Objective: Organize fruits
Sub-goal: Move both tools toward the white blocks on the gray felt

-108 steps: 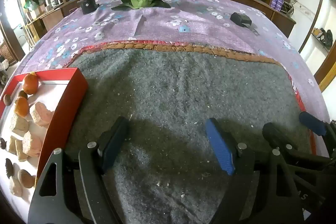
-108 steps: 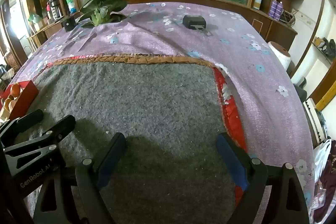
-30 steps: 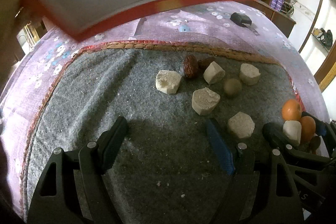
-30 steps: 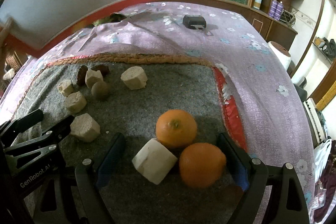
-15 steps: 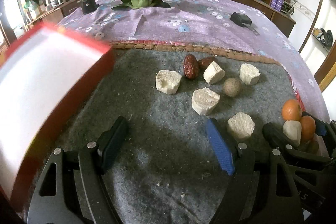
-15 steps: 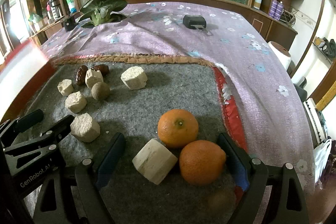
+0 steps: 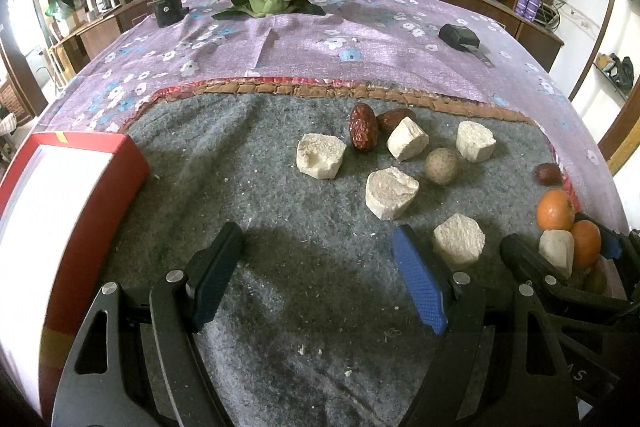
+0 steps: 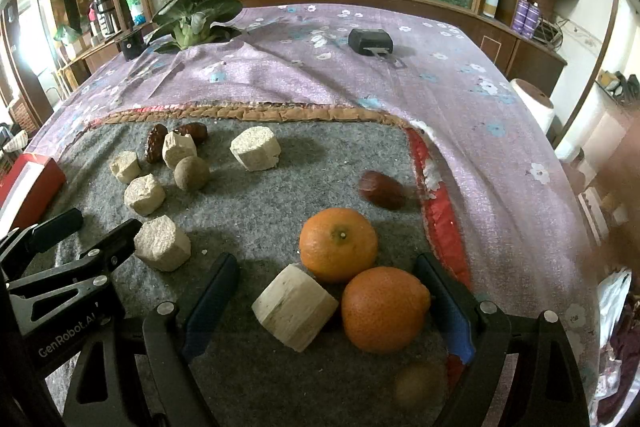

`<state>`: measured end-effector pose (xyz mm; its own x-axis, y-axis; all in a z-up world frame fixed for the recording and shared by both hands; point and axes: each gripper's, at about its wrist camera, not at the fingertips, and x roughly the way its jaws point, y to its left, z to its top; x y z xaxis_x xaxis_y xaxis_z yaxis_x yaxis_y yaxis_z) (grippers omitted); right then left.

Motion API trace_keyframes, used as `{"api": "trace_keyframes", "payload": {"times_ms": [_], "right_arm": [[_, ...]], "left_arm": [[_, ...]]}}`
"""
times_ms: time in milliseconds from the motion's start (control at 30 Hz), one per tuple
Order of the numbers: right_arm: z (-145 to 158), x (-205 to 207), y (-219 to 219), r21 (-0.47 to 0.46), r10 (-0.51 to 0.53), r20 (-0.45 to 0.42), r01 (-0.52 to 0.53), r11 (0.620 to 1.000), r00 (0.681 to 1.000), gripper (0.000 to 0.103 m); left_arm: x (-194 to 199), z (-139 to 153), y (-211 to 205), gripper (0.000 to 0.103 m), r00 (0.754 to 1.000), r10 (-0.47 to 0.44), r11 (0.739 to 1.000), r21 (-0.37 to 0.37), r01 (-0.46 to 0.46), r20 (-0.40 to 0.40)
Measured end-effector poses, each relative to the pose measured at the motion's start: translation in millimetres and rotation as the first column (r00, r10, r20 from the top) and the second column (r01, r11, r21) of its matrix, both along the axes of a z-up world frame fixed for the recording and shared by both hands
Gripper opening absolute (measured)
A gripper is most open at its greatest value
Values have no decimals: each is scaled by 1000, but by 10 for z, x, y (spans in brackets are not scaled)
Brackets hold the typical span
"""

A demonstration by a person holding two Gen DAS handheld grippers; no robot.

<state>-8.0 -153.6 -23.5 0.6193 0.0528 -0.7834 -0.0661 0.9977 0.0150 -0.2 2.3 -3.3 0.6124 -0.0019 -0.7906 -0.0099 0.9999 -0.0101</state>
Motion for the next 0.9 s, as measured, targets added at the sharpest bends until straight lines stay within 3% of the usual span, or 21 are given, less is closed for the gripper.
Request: {"api": "trace_keyframes", "payload": {"times_ms": [767, 900], "right_arm": [[12, 13, -3, 0, 4, -2, -4, 1000, 1000, 89], [64, -46, -37, 4, 37, -16, -37, 999, 999, 88]], "left_arm": [[0, -3, 2, 78, 1000, 0, 1000, 2, 0, -1], [-16, 28, 51, 78, 999, -37, 999, -5, 37, -29]]}}
